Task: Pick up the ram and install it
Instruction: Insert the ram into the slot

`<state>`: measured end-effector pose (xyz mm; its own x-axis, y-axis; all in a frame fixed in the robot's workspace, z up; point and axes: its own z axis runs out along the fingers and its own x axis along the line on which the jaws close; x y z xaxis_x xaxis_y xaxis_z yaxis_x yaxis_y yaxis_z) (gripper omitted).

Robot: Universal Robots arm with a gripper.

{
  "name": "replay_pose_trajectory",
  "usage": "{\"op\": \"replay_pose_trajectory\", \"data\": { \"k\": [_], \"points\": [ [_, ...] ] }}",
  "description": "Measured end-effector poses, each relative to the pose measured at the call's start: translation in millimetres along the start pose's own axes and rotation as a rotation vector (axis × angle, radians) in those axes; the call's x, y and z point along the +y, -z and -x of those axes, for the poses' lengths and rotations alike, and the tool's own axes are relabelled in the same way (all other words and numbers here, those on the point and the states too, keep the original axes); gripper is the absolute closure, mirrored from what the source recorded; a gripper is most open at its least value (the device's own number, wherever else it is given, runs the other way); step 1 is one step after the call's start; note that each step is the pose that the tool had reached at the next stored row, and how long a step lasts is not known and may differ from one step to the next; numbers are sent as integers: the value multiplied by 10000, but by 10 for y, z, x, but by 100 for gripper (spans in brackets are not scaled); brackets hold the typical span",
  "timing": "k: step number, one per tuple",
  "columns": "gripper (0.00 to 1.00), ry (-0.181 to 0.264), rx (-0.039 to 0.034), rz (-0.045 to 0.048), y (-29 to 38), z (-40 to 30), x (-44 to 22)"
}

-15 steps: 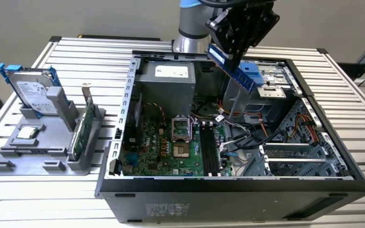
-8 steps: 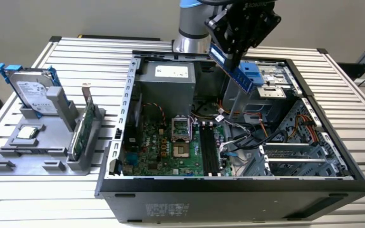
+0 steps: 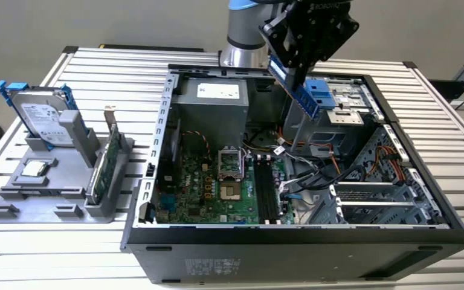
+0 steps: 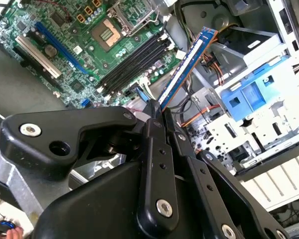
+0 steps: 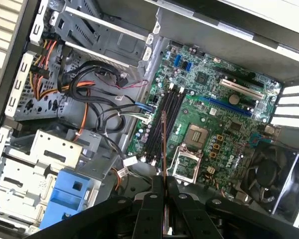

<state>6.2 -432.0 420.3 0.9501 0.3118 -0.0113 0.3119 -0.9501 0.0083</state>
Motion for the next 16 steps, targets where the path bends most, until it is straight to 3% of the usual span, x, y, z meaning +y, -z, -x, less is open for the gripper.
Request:
{"op": "replay_pose_trajectory", "data": {
  "k": [16],
  "points": [
    [100,-1311,-11,-15,0,2,6]
  ]
}}
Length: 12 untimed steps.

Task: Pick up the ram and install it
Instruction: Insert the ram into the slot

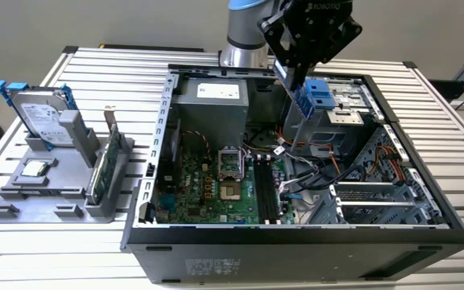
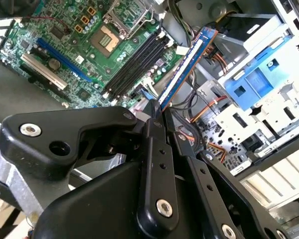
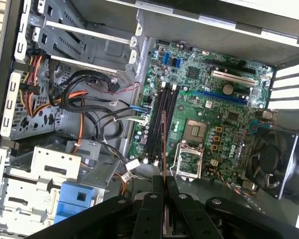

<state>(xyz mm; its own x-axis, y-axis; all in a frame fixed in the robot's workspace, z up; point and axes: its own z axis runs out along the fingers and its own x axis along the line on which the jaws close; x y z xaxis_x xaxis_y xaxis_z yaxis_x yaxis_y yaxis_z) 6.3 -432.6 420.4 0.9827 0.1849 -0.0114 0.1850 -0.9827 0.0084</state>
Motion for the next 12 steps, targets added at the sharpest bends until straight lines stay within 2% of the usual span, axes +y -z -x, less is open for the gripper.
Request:
{"op": "replay_pose_trajectory", "data": {
  "k": [12],
  "points": [
    [100,-791,-6,-9,0,-1,1]
  ]
}}
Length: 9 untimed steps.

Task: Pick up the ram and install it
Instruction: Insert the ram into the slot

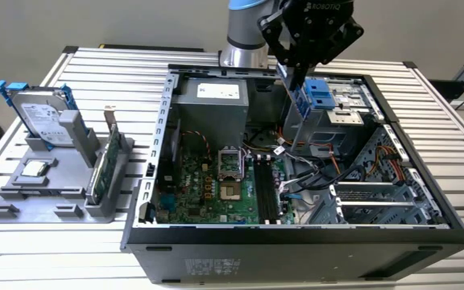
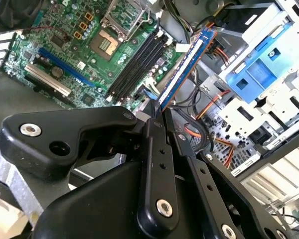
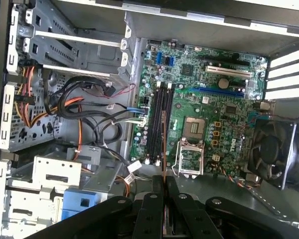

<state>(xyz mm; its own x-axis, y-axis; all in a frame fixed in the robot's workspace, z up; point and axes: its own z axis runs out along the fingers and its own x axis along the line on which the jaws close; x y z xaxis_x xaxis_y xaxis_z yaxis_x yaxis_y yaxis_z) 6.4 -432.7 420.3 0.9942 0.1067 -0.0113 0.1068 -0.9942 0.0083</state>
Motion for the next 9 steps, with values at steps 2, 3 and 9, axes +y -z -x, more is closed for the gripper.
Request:
{"op": "replay_pose_trajectory", "data": {
  "k": [2,3,9],
  "points": [
    [100,-41,0,-1,0,-2,0],
    [100,-40,0,0,0,-2,0],
    [100,-41,0,-1,-9,-6,1]
  ]
}}
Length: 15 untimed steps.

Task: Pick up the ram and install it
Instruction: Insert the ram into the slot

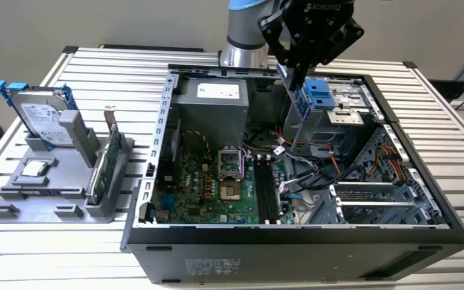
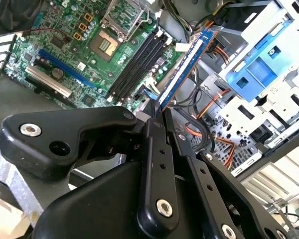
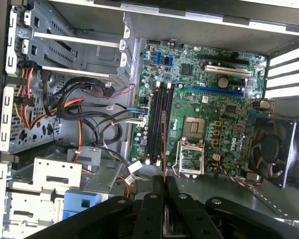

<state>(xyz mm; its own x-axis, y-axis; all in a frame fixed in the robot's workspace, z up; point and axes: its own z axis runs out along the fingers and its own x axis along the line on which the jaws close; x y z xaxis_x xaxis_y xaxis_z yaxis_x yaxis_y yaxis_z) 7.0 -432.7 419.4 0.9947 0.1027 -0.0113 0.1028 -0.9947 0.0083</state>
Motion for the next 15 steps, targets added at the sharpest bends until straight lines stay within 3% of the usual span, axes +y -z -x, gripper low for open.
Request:
{"op": "replay_pose_trajectory", "data": {
  "k": [15],
  "points": [
    [100,0,0,0,-48,-39,3]
  ]
}}
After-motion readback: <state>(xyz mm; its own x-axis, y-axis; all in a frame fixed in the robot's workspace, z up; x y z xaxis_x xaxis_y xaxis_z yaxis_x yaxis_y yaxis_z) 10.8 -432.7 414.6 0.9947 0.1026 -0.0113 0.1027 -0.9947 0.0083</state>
